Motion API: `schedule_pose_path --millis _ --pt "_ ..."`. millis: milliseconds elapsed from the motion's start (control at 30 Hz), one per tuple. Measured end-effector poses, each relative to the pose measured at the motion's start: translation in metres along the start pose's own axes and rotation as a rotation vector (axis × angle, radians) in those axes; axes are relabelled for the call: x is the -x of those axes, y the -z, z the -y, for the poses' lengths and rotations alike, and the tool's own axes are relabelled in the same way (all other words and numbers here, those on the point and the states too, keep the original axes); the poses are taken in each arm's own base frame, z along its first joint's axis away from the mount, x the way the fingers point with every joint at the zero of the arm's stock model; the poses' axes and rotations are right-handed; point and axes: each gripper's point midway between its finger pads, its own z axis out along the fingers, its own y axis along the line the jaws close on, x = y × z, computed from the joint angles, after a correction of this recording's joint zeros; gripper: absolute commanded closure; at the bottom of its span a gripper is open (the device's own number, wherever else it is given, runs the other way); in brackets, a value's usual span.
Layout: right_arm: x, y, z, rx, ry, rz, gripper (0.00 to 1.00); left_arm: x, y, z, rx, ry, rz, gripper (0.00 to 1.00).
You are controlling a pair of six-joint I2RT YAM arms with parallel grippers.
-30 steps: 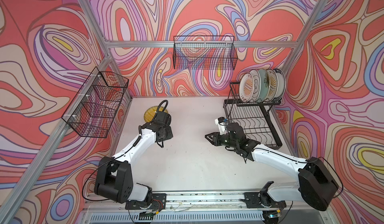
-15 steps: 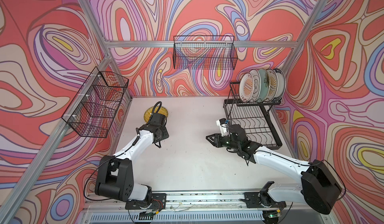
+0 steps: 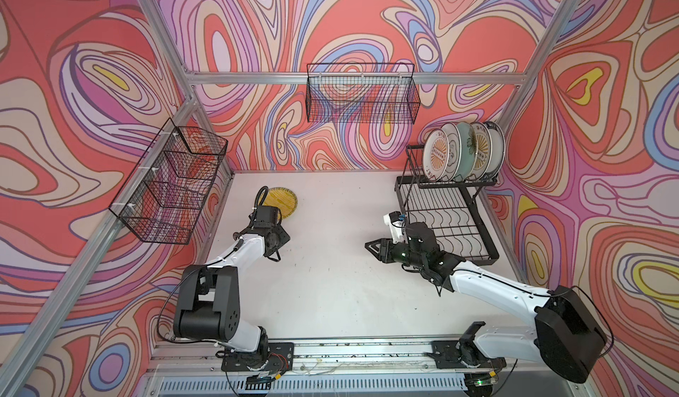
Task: Load plates into a dish rack
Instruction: Pick up the plate from the top-left of the table.
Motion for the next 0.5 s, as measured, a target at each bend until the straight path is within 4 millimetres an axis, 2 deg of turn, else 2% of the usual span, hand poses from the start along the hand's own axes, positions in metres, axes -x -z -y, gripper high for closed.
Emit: schedule_pose_path --millis 233,500 --pt "-0.004 0.002 0.002 -0.002 -0.003 0.000 0.65 0.013 -0.023 0.014 -0.064 0.087 0.045 0.50" --pt "-0.004 0.008 0.001 0.001 0.000 0.011 0.65 0.020 -0.051 0.025 -0.126 0.171 0.064 0.51"
